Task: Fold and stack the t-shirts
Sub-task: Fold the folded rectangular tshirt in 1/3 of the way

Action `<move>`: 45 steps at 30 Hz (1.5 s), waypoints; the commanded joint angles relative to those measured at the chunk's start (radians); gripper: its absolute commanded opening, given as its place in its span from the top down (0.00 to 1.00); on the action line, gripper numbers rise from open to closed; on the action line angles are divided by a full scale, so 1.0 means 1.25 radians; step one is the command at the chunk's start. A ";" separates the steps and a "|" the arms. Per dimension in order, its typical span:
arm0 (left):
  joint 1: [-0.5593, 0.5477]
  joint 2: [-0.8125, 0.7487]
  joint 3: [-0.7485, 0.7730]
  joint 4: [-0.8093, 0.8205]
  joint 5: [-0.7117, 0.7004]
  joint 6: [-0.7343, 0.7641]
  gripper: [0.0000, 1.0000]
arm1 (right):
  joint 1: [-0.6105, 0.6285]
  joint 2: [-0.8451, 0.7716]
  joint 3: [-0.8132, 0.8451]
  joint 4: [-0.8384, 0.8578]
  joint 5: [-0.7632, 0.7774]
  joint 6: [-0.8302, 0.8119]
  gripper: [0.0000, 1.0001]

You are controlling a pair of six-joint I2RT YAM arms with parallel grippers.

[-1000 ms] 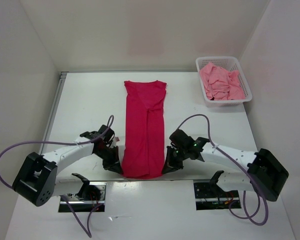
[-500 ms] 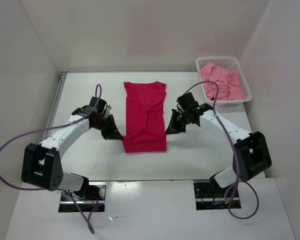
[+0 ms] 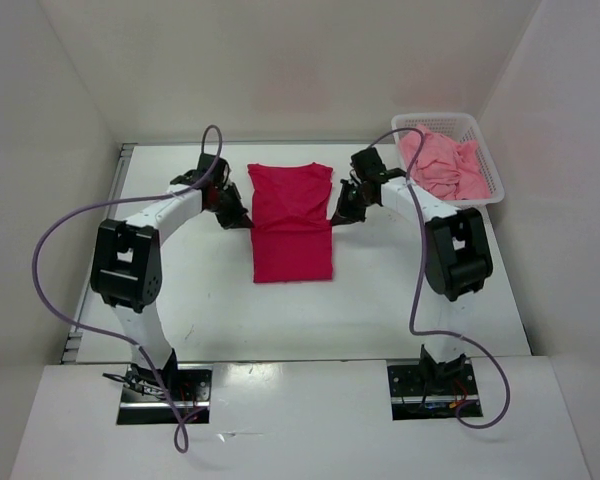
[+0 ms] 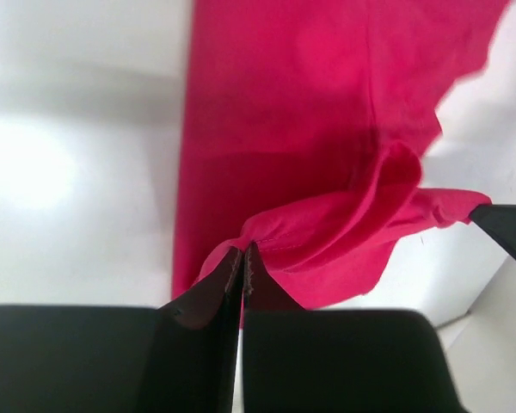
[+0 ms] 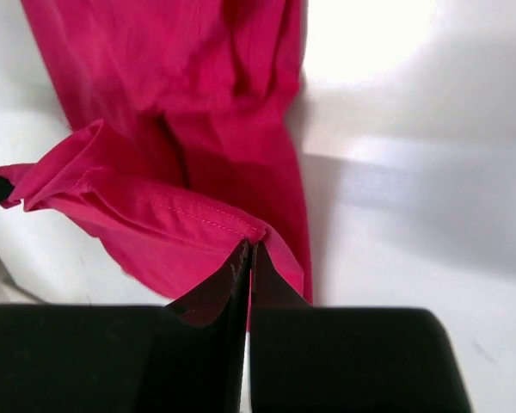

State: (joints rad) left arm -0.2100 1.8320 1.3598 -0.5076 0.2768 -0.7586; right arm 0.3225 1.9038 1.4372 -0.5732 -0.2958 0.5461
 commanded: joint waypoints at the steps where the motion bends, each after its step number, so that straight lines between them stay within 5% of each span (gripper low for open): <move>1: 0.022 0.073 0.048 0.029 -0.032 0.021 1.00 | -0.011 0.069 0.082 0.025 0.022 -0.042 1.00; 5: 0.022 0.120 0.065 0.076 -0.019 0.029 1.00 | -0.020 0.135 0.133 0.025 0.049 -0.049 1.00; 8: 0.029 0.120 0.079 0.119 -0.004 0.029 0.90 | -0.020 0.150 0.153 0.025 0.049 -0.049 1.00; 14: 0.038 -0.028 0.061 0.175 0.020 -0.013 0.73 | -0.020 0.058 0.128 0.025 0.039 -0.040 0.69; 18: 0.038 -0.100 -0.015 0.184 0.047 -0.039 0.70 | -0.020 -0.013 0.076 0.025 0.039 -0.040 0.61; 24: -0.094 -0.134 -0.208 0.288 0.092 -0.133 0.73 | 0.104 0.005 0.052 0.050 0.012 -0.026 1.00; 36: -0.131 -0.126 -0.413 0.362 0.031 -0.179 0.78 | 0.186 0.210 0.169 0.132 -0.057 0.002 1.00; 45: -0.131 -0.117 -0.486 0.315 -0.024 -0.153 0.78 | 0.194 0.297 0.255 0.141 0.045 0.017 1.00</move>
State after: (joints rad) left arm -0.3744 1.6772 0.7959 -0.0738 0.3202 -0.9745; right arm 0.5549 2.2429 1.6711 -0.4538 -0.3233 0.5674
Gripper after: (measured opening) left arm 0.218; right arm 0.001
